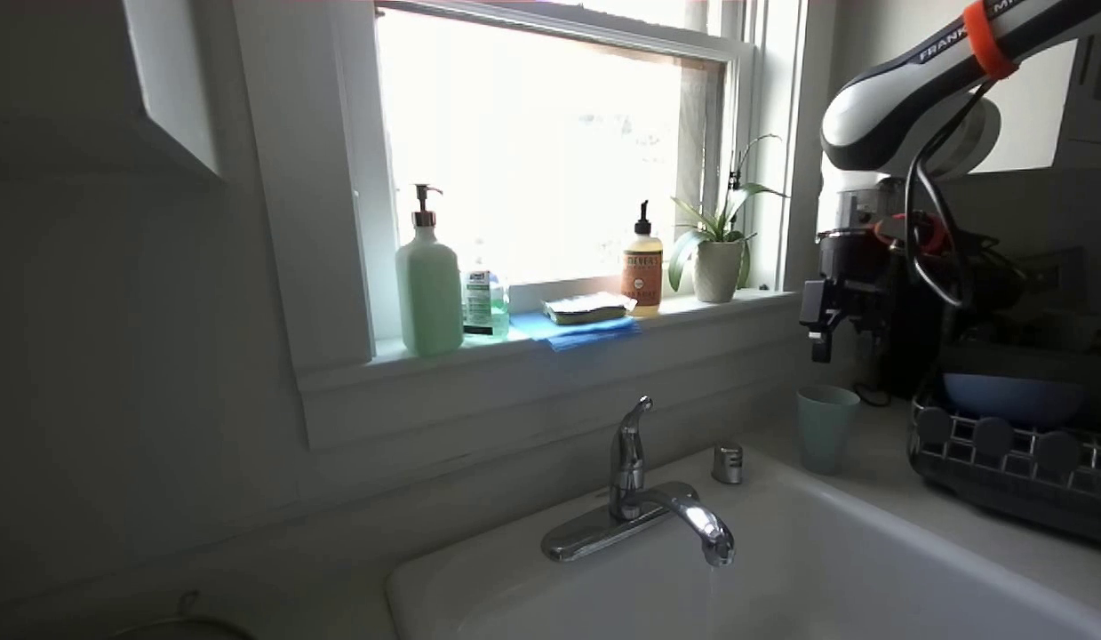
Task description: Pick up the gray cup from the sink and put it on the kitchen counter, push the tap handle downwards
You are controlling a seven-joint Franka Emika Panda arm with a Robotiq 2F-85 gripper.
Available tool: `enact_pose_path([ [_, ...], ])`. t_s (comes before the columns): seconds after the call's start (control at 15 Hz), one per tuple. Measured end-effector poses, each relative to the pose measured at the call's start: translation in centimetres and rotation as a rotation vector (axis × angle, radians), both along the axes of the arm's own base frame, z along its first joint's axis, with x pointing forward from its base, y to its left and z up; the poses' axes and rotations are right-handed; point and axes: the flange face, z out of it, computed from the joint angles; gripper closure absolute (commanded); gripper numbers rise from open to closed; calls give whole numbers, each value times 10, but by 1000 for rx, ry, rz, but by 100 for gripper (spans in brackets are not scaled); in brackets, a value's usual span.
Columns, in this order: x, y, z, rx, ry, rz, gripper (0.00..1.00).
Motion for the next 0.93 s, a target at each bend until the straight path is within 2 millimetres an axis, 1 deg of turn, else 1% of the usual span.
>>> enact_pose_path([
  [0.07, 1, 16, -4, 4, -9, 20, 26],
  [0.13, 2, 33, -8, 9, -22, 41, 32],
  [0.2, 4, 50, -12, 13, -35, 62, 41],
  [0.4, 13, 98, -18, 21, -85, 128, 62],
  [0.67, 29, 153, -19, 13, -188, 237, 90],
  [0.73, 34, 165, -17, 10, -227, 261, 96],
  [0.8, 39, 175, -16, 7, -266, 279, 99],
  [0.93, 49, 193, -12, 0, -348, 308, 100],
])
